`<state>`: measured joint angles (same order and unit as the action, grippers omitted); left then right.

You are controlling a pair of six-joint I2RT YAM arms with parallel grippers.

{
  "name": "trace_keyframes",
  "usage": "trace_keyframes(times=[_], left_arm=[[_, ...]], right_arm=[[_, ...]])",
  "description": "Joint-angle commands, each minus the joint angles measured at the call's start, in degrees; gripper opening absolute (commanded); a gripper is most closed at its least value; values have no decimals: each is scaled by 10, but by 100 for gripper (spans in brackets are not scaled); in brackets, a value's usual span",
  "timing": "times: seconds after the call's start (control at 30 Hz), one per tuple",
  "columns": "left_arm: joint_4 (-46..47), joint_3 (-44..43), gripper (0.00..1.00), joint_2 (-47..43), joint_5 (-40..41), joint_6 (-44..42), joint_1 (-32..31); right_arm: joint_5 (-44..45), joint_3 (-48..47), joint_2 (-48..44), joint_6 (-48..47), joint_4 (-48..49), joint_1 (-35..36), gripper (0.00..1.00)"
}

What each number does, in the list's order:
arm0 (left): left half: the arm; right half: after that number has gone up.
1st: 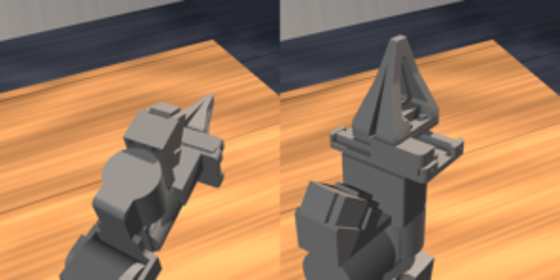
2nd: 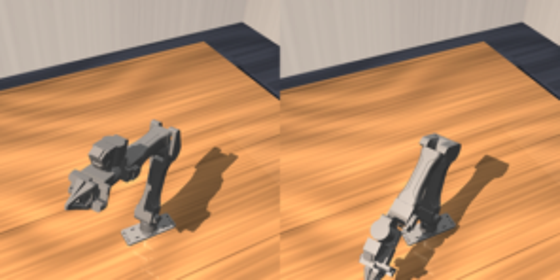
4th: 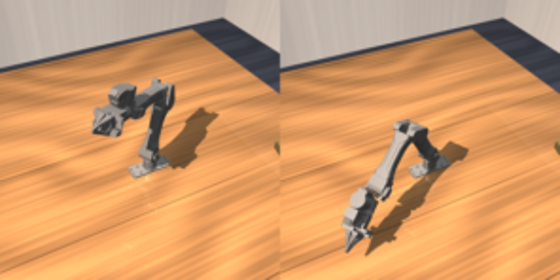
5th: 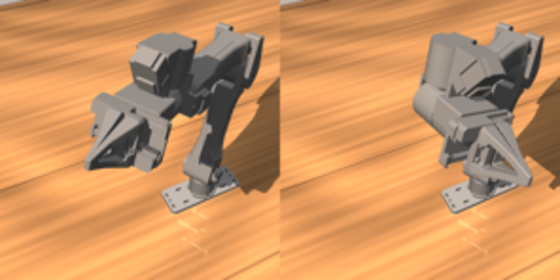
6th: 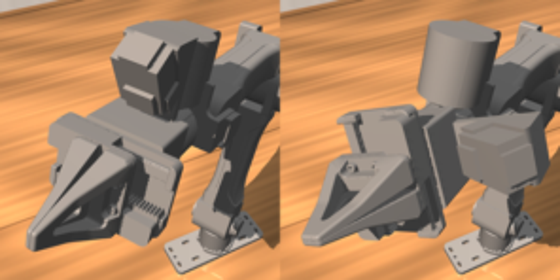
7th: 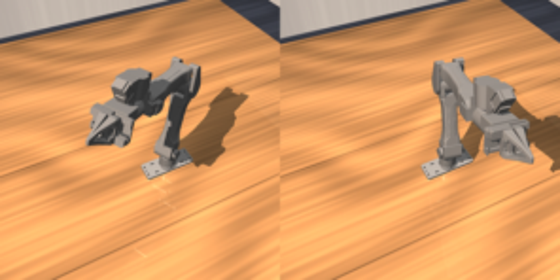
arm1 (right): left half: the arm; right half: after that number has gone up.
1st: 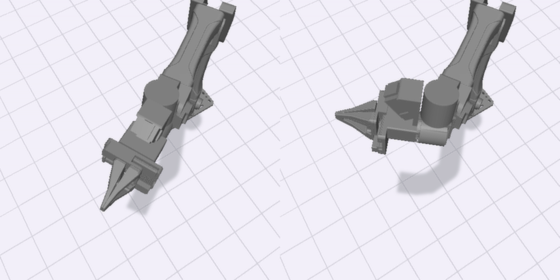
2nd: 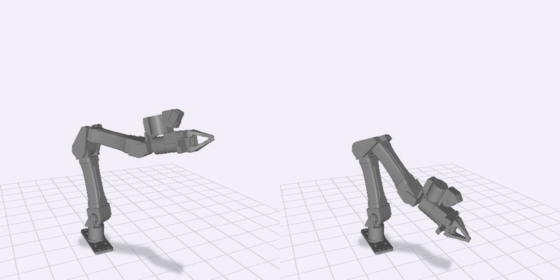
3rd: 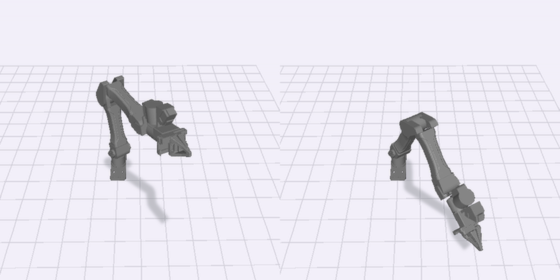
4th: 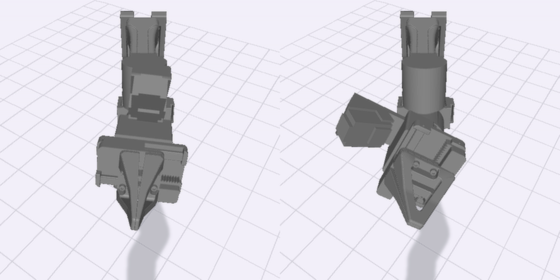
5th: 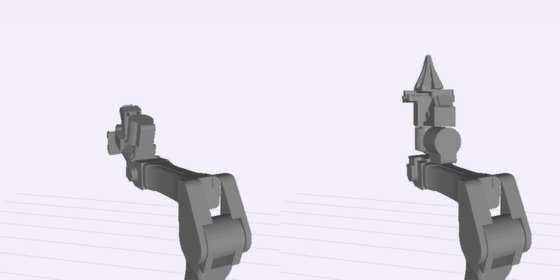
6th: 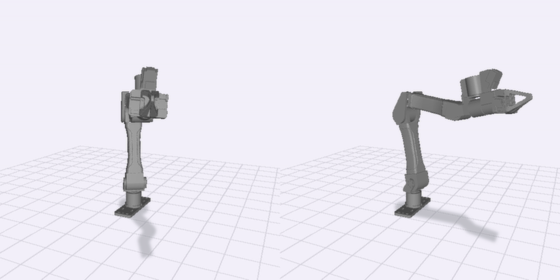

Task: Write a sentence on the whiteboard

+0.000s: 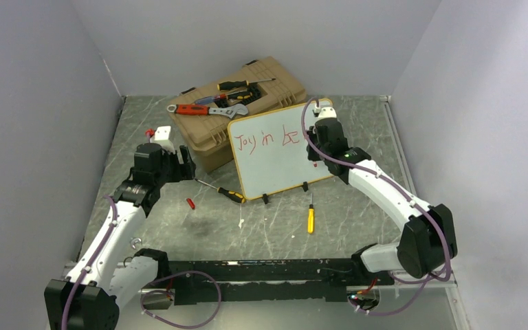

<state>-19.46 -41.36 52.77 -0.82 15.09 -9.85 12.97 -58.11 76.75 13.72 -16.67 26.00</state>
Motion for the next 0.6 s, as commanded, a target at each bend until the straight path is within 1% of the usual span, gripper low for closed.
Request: trace_keyframes(times=[0.0, 0.27, 0.57], left_arm=[[21, 3, 81, -4, -6, -7, -2], [23, 3, 81, -5, -9, -7, -2], [24, 3, 81, -6, -11, -7, -2]], right_arm=[[-2, 3, -4, 13, 1, -2, 0], [-13, 41, -23, 38, -1, -2, 0], [1, -4, -9, 10, 8, -3, 0]])
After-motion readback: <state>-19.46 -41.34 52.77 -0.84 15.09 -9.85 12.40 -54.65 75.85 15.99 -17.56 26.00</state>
